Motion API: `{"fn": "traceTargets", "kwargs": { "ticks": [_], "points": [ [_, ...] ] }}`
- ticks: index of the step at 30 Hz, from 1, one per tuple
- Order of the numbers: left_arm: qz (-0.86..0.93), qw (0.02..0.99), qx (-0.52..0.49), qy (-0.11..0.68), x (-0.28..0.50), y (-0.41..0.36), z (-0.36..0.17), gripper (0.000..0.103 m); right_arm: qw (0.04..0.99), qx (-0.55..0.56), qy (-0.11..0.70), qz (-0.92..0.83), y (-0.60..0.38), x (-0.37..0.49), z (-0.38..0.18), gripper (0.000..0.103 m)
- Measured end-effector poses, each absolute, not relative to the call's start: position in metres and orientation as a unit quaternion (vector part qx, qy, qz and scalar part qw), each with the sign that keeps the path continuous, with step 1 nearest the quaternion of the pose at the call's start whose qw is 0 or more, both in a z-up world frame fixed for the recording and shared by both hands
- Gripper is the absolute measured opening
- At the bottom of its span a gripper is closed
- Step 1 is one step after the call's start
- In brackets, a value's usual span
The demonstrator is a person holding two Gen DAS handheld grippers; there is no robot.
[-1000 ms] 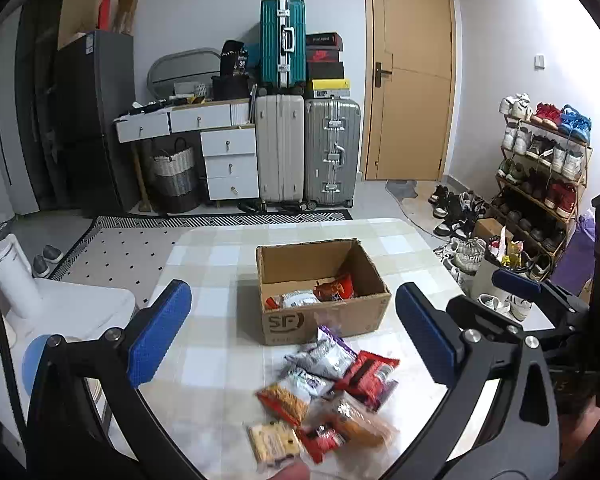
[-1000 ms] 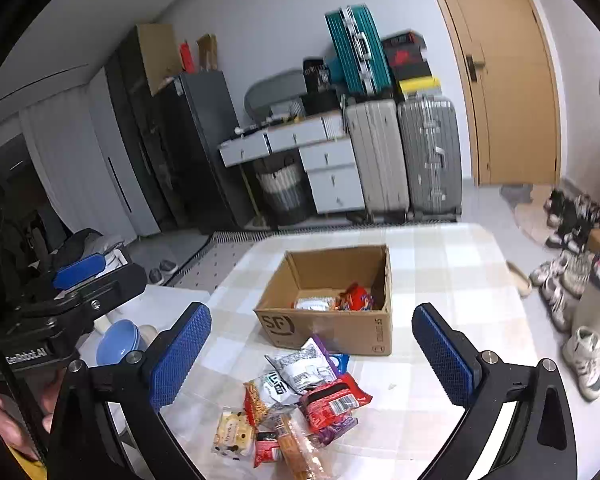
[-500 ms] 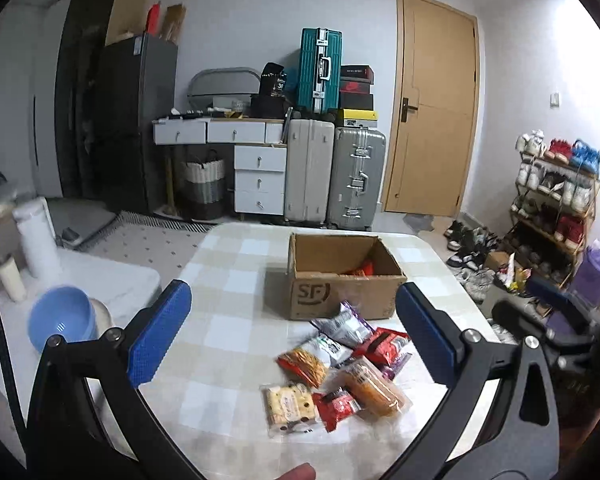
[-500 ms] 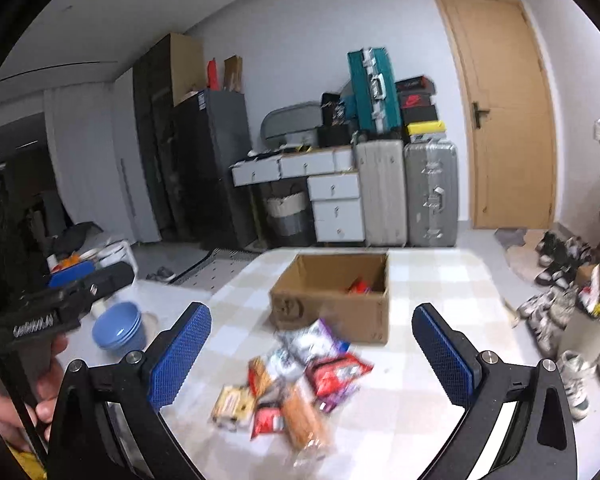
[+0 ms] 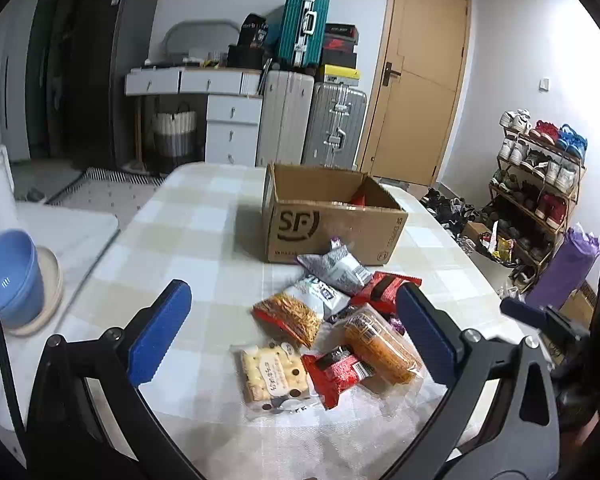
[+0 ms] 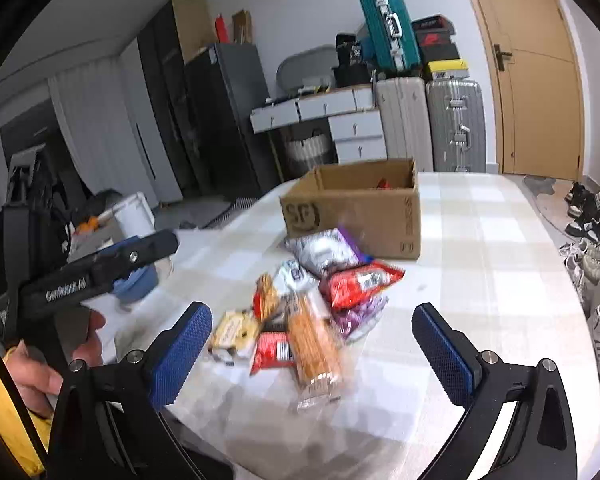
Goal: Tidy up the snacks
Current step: 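Withdraw both grippers from the box back toward the snack pile, then grasp the long bread roll in plastic with the right gripper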
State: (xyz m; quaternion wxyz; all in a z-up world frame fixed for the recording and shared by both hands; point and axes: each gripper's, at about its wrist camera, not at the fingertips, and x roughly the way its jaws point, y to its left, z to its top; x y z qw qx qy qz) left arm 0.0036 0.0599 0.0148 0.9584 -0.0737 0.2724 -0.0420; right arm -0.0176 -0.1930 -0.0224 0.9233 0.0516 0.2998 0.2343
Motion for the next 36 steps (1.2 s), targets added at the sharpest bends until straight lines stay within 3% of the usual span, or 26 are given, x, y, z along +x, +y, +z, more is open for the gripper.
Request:
{"fn": "traceTargets", "kwargs": {
  "ticks": [7,19,22,24,32,34,35,36],
  "points": [
    [-0.049,0.957,-0.059,0.281,0.017,0.048,-0.001,0.102,0.913,0.039,0.331,0.236,-0.183,-0.008,-0.039,0.102],
    [-0.035,0.939,-0.134,0.316,0.034,0.074,-0.014,0.102,0.887,0.020,0.385,0.255,-0.169,0.025,-0.060,0.101],
    [-0.030,0.938,-0.140,0.315,0.033,0.080,-0.014,0.102,0.867,0.019,0.420,0.268,-0.163,0.043,-0.077,0.091],
    [-0.030,0.938,-0.142,0.316,0.034,0.082,-0.015,0.102,0.856,0.019,0.440,0.271,-0.160,0.054,-0.088,0.079],
    [-0.032,0.931,-0.140,0.336,0.042,0.081,-0.021,0.102,0.836,0.017,0.469,0.284,-0.151,0.073,-0.106,0.066],
    [-0.033,0.927,-0.144,0.346,0.044,0.082,-0.025,0.102,0.836,0.014,0.471,0.282,-0.149,0.075,-0.107,0.058],
    [-0.036,0.924,-0.147,0.351,0.046,0.082,-0.027,0.102,0.832,0.018,0.476,0.285,-0.148,0.076,-0.109,0.048],
    [-0.036,0.922,-0.148,0.357,0.048,0.082,-0.029,0.102,0.827,0.024,0.482,0.288,-0.148,0.077,-0.110,0.046]
  ]
}}
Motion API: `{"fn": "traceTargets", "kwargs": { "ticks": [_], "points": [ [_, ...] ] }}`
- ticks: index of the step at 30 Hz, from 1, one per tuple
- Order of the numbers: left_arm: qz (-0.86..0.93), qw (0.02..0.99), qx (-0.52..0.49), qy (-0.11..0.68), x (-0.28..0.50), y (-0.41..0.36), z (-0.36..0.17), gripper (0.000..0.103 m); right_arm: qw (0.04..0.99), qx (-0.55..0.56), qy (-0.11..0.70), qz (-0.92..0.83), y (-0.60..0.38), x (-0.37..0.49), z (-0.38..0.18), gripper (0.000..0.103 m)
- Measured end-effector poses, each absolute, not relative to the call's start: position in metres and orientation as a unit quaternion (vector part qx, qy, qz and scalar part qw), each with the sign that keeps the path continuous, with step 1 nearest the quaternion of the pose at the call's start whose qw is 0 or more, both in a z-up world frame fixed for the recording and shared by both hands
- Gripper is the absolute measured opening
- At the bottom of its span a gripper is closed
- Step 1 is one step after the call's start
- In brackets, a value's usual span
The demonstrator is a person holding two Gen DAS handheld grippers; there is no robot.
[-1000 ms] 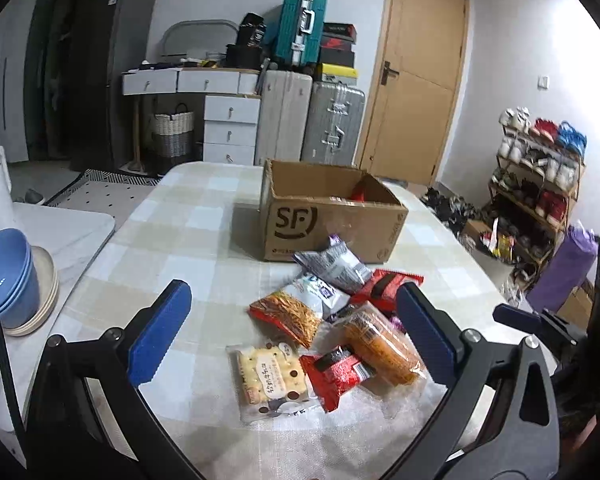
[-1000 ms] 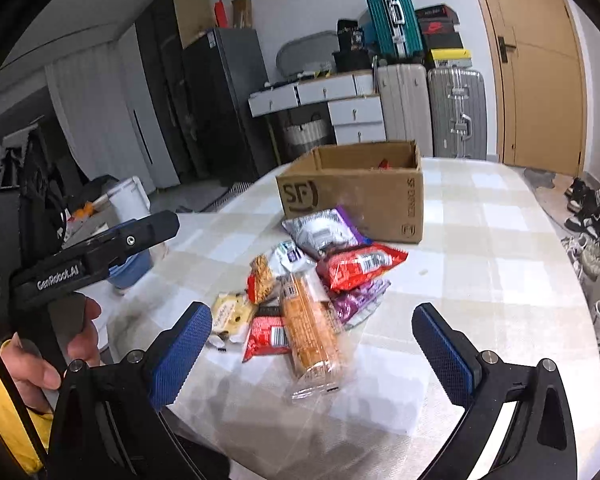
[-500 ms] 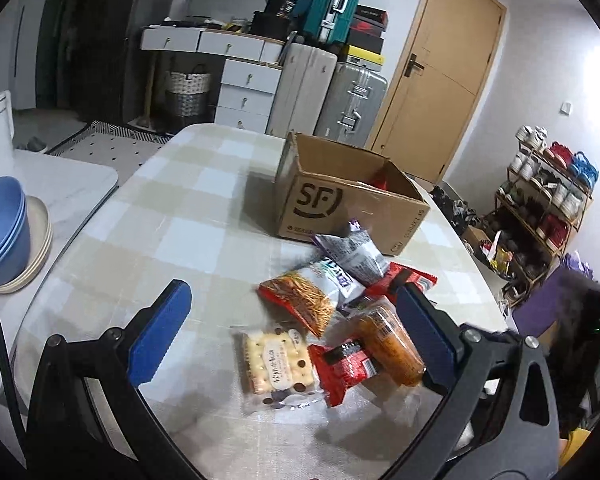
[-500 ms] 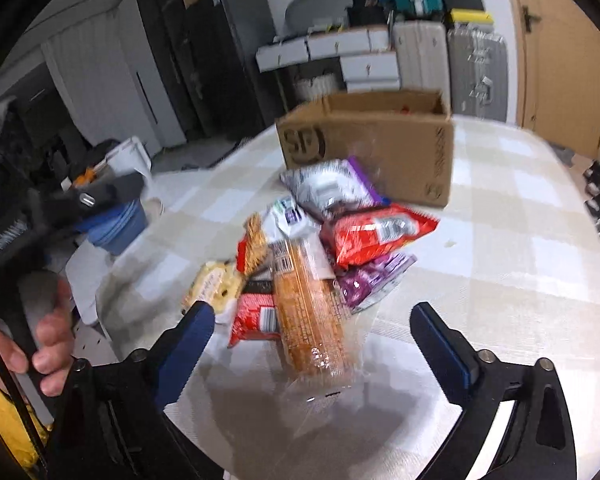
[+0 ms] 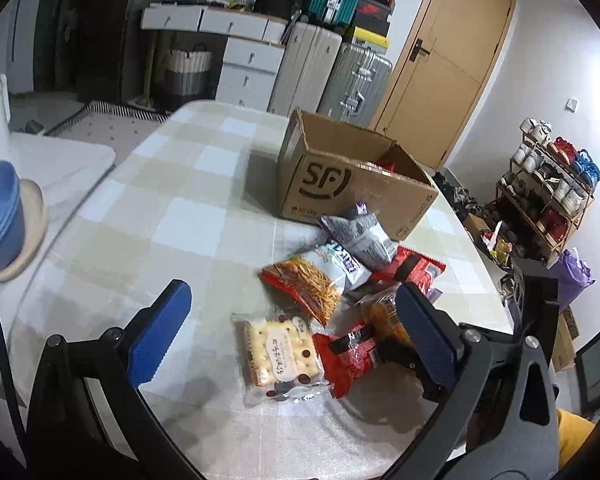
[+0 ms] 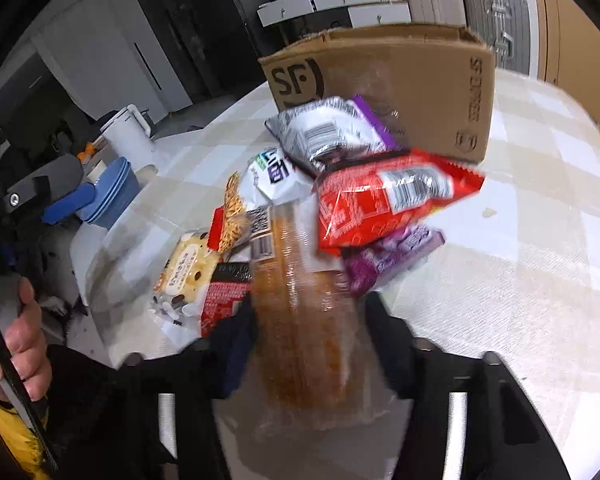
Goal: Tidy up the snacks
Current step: 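Grasp the long bread roll in plastic with the right gripper, then lift the bread roll with the right gripper while the left gripper grasps the noodle-snack bag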
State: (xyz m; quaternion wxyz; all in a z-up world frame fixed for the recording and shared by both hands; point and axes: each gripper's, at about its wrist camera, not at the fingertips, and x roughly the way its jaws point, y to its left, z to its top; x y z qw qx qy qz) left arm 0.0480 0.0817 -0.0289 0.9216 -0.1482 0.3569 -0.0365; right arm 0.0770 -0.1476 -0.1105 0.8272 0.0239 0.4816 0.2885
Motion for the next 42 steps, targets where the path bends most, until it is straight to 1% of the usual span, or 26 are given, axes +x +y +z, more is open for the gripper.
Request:
{"fn": "traceTargets", "kwargs": {
  "ticks": [1,6,16,20,25,33,34,36,40,42],
  "points": [
    [-0.034,0.920,-0.146,0.361,0.049,0.081,-0.031,0.102,0.826,0.032,0.483,0.290,-0.149,0.077,-0.111,0.042],
    [-0.029,0.911,-0.140,0.388,0.057,0.078,-0.044,0.102,0.826,0.018,0.480,0.295,-0.145,0.070,-0.108,0.039],
    [-0.023,0.901,-0.122,0.415,0.078,0.073,-0.057,0.102,0.837,0.058,0.457,0.295,-0.163,0.057,-0.086,0.038],
    [-0.037,0.901,-0.085,0.424,0.101,0.059,-0.059,0.102,0.840,0.068,0.452,0.292,-0.173,0.051,-0.083,0.038],
    [-0.053,0.883,-0.035,0.466,0.141,0.037,-0.080,0.102,0.838,0.084,0.454,0.291,-0.183,0.052,-0.081,0.038],
    [-0.069,0.871,0.012,0.487,0.173,0.018,-0.102,0.101,0.831,0.096,0.463,0.293,-0.186,0.054,-0.081,0.038],
    [-0.074,0.866,0.011,0.494,0.178,0.018,-0.105,0.101,0.829,0.096,0.466,0.293,-0.186,0.055,-0.082,0.038],
    [-0.085,0.862,0.003,0.500,0.183,0.019,-0.110,0.095,0.828,0.098,0.470,0.290,-0.186,0.057,-0.086,0.038],
    [-0.095,0.856,-0.001,0.508,0.189,0.019,-0.114,0.092,0.827,0.099,0.470,0.292,-0.184,0.062,-0.088,0.038],
    [-0.096,0.855,-0.011,0.509,0.190,0.023,-0.115,0.088,0.828,0.098,0.469,0.291,-0.184,0.062,-0.088,0.038]
  ]
}}
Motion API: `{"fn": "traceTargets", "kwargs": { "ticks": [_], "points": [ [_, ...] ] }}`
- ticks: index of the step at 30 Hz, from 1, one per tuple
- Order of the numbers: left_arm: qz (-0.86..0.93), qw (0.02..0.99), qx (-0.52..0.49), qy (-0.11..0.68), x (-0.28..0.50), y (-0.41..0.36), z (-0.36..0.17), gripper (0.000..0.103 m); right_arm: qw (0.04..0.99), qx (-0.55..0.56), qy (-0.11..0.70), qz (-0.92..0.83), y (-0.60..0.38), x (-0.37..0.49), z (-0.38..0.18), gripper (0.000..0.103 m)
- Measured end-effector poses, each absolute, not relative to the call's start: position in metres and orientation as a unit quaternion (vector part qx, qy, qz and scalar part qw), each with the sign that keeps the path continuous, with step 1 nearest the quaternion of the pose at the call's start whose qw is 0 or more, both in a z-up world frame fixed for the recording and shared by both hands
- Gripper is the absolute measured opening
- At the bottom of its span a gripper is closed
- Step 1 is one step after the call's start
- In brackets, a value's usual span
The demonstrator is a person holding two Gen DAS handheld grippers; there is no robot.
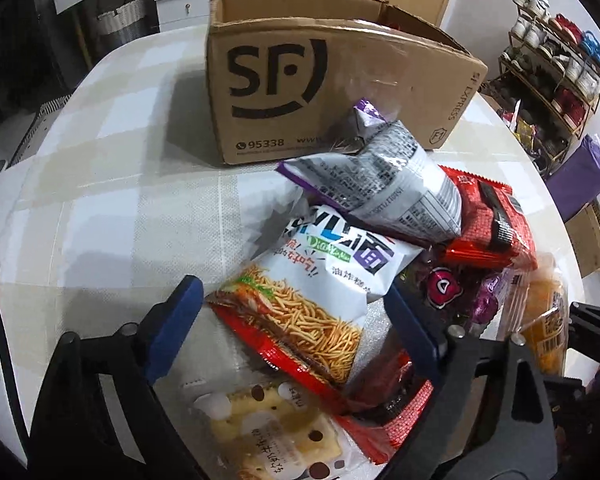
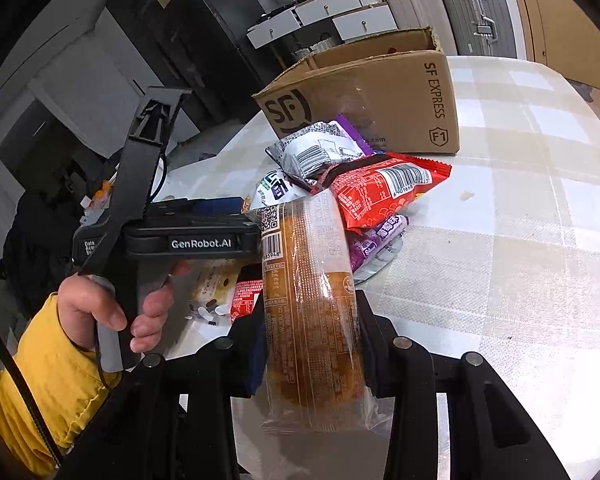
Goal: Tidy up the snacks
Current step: 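Lift the bread roll with the right gripper while the left gripper grasps the noodle-snack bag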
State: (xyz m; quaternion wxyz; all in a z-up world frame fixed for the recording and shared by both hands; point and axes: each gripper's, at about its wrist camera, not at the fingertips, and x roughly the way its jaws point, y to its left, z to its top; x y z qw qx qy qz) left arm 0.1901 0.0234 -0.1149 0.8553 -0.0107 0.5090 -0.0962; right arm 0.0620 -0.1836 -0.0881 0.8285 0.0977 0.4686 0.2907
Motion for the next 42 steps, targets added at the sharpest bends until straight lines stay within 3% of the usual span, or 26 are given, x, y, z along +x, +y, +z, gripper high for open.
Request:
{"fn": "traceTargets", "kwargs": {
  "ticks": [4,6,12,13,14,29,31,33,42],
  "points": [
    [-0.101,0.854,-0.036,0.508,0.190,0.033,-0.115,0.082,0.828,0.100,0.469,0.289,-0.184,0.061,-0.089,0.038],
    [-0.098,0.855,-0.045,0.508,0.186,0.039,-0.113,0.070,0.829,0.100,0.469,0.287,-0.184,0.060,-0.089,0.038],
    [-0.091,0.856,-0.067,0.505,0.180,0.056,-0.109,0.063,0.832,0.111,0.464,0.283,-0.189,0.059,-0.089,0.038],
    [-0.089,0.859,-0.070,0.499,0.177,0.058,-0.106,0.054,0.833,0.112,0.462,0.282,-0.190,0.059,-0.088,0.038],
    [-0.097,0.861,-0.078,0.493,0.176,0.060,-0.103,0.031,0.834,0.112,0.461,0.281,-0.191,0.059,-0.088,0.038],
    [-0.079,0.871,-0.071,0.479,0.154,0.070,-0.096,0.034,0.835,0.113,0.457,0.285,-0.189,0.055,-0.086,0.038],
    [-0.092,0.878,-0.065,0.466,0.156,0.071,-0.090,0.045,0.834,0.115,0.457,0.286,-0.189,0.056,-0.086,0.038],
    [-0.104,0.879,-0.072,0.460,0.158,0.073,-0.088,0.075,0.833,0.117,0.457,0.289,-0.189,0.056,-0.086,0.038],
    [-0.147,0.865,-0.072,0.475,0.188,0.067,-0.098,0.077,0.825,0.122,0.460,0.306,-0.185,0.057,-0.085,0.038]
  ]
}}
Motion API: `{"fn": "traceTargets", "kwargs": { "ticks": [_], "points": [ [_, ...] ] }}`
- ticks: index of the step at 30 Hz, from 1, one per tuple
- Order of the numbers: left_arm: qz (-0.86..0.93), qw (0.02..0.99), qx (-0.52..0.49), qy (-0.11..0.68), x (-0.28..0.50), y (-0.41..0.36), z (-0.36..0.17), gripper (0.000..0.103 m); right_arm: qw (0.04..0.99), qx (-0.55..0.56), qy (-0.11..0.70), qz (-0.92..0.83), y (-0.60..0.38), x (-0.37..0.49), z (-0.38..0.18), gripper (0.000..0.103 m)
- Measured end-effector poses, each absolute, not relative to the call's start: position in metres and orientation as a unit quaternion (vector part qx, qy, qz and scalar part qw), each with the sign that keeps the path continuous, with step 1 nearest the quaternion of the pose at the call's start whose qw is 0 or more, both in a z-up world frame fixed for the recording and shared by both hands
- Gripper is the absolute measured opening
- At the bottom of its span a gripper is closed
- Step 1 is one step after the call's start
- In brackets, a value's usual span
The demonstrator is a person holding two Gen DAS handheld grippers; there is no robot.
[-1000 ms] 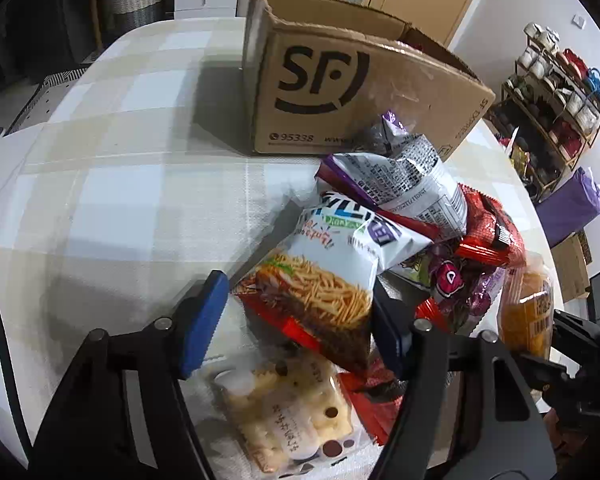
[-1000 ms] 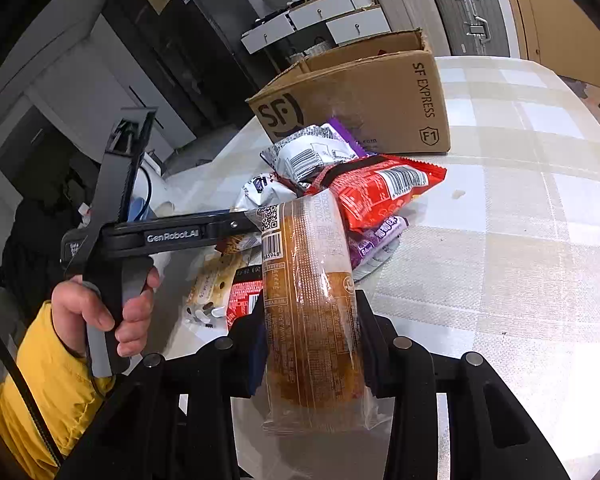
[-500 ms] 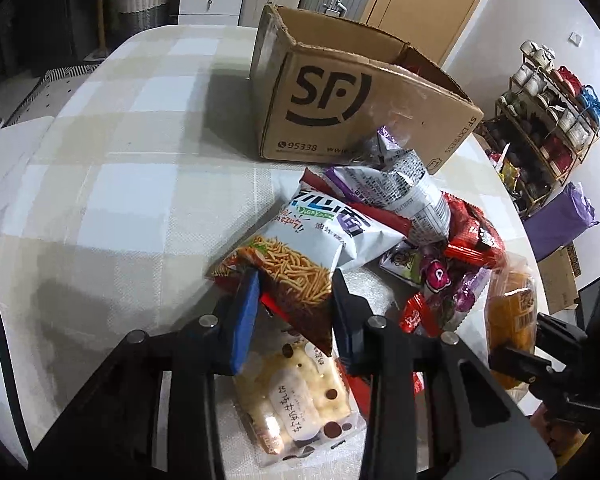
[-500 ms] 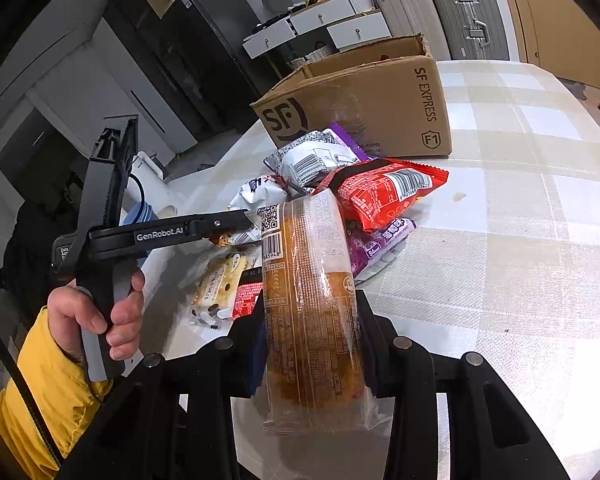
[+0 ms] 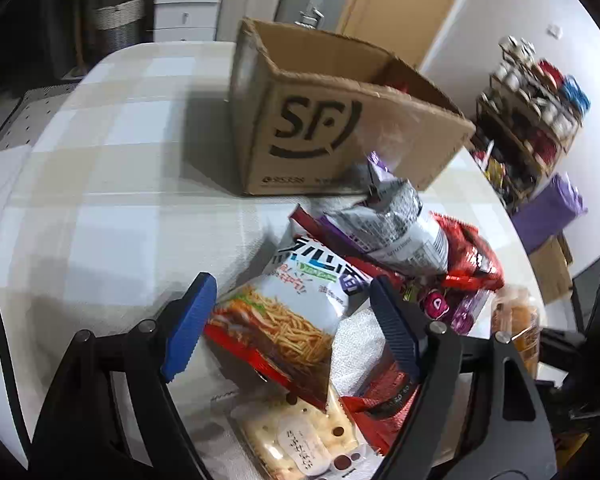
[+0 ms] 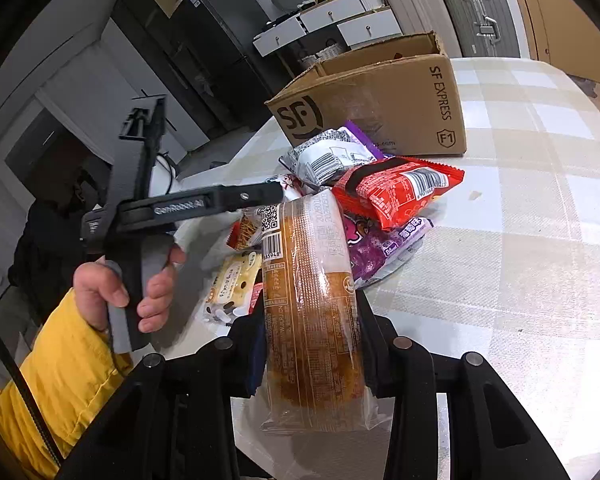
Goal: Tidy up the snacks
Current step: 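Lift the bread roll with the right gripper while the left gripper grasps the noodle-snack bag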
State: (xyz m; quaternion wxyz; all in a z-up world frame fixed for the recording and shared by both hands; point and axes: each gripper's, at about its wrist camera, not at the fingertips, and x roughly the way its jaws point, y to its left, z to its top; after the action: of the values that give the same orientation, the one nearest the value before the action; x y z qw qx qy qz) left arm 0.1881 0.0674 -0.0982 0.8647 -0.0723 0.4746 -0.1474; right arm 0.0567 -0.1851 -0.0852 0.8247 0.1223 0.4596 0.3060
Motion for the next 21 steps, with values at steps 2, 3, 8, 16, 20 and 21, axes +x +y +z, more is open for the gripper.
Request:
{"fn": "traceTargets", "kwargs": {
  "ticks": [2,3,8,16,20,21],
  "points": [
    [-0.154,0.860,-0.058,0.483,0.191,0.061,-0.104,0.077,0.823,0.125,0.461,0.307,-0.186,0.058,-0.086,0.038],
    [-0.151,0.857,-0.046,0.490,0.192,0.058,-0.108,0.076,0.822,0.127,0.462,0.308,-0.186,0.058,-0.086,0.038],
    [-0.150,0.852,-0.014,0.502,0.191,0.048,-0.120,0.056,0.822,0.131,0.461,0.308,-0.187,0.057,-0.085,0.038],
    [-0.138,0.855,-0.023,0.499,0.185,0.050,-0.118,0.046,0.824,0.133,0.458,0.307,-0.189,0.056,-0.084,0.038],
    [-0.128,0.860,-0.017,0.494,0.172,0.052,-0.113,0.046,0.825,0.145,0.449,0.311,-0.194,0.055,-0.081,0.038],
    [-0.126,0.861,-0.019,0.493,0.170,0.053,-0.112,0.046,0.826,0.148,0.445,0.313,-0.195,0.055,-0.079,0.038]
  ]
}}
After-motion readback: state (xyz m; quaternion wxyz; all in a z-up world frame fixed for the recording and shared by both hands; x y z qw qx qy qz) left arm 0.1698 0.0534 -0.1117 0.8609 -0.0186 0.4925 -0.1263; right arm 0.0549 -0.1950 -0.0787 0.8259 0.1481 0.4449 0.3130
